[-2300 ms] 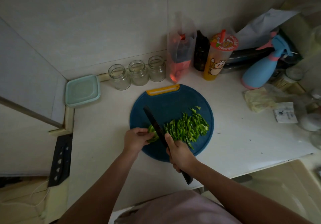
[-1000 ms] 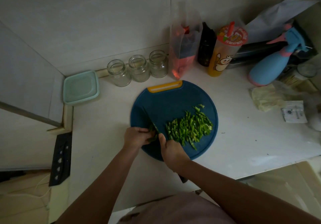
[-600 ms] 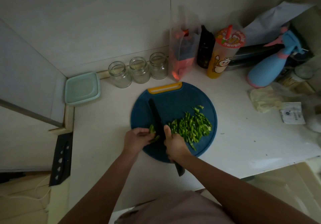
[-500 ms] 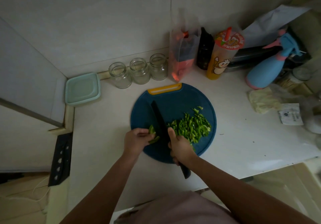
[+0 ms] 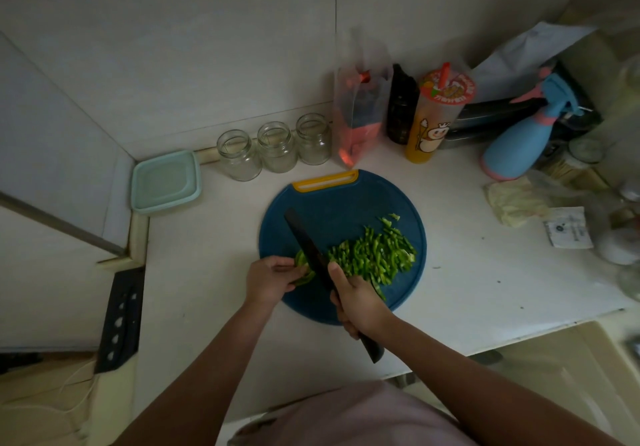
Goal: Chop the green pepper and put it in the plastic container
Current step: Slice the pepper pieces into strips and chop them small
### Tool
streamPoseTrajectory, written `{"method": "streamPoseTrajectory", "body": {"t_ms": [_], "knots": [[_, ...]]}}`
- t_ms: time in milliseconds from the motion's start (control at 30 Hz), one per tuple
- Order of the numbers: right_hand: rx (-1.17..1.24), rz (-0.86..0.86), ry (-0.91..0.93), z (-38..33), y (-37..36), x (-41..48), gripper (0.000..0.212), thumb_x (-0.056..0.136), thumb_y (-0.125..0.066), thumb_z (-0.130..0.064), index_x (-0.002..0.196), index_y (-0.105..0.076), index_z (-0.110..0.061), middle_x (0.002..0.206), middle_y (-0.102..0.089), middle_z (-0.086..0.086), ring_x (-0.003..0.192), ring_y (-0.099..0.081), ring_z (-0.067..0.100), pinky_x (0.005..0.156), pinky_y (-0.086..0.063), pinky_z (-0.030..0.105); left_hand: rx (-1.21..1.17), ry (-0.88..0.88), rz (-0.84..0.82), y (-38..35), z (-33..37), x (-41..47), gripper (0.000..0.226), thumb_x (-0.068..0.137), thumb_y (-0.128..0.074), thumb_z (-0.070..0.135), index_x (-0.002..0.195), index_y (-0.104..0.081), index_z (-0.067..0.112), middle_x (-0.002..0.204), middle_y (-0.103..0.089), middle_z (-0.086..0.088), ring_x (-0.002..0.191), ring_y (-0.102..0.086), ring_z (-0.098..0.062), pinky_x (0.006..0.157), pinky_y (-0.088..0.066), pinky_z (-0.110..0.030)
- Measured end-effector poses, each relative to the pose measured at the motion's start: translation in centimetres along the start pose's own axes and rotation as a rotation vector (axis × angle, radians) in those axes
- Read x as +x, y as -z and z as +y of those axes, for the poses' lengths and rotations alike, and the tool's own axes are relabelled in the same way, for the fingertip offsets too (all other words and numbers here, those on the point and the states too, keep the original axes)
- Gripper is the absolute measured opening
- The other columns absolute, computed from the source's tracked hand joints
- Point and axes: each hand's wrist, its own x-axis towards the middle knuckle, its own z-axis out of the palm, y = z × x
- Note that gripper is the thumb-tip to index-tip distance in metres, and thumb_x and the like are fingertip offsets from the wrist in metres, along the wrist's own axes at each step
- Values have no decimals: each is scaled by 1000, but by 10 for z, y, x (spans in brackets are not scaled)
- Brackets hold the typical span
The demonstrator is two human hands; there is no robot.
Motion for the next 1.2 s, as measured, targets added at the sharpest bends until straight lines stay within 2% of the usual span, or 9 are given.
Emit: {"method": "streamPoseTrajectory", "body": {"t_ms": [267,633,833,967,1200], "knots": [[-12,-7,7,0,-1,0,56,95,-31,-59,64,-36,-13,35,-32,-10,28,-29,10,33,-26,18,2,30,-2,0,0,3,29,73,-78,5,98,-64,-2,81,-65,-7,71,-62,-13,51,-52,-12],[-86,25,32,4,-3,1,59,94,-29,-62,60,-39,-14,47,-36,2,32,-32,14,35,-30,21,9,42,2,0,1,4,28,73,-78,7,96,-65,-1,79,-65,-6,70,-62,-13,50,-51,-11],[-129,59,43,7,-6,2,62,94,-28,-61,59,-41,-12,47,-41,3,30,-37,15,35,-34,24,13,50,17,0,0,4,30,72,-79,7,98,-65,-1,88,-67,-12,69,-62,-13,49,-51,-12],[-143,74,37,10,-8,2,63,94,-28,-61,59,-40,-11,48,-41,3,29,-37,15,35,-34,24,3,56,25,-1,1,3,29,73,-78,6,97,-64,-3,83,-65,-10,67,-60,-13,47,-50,-11],[-170,75,42,12,-11,3,63,93,-26,-63,61,-41,-11,52,-42,5,31,-39,14,35,-35,24,23,66,45,-3,3,4,30,71,-80,8,96,-66,-1,91,-66,-13,67,-61,-13,46,-49,-11]]}}
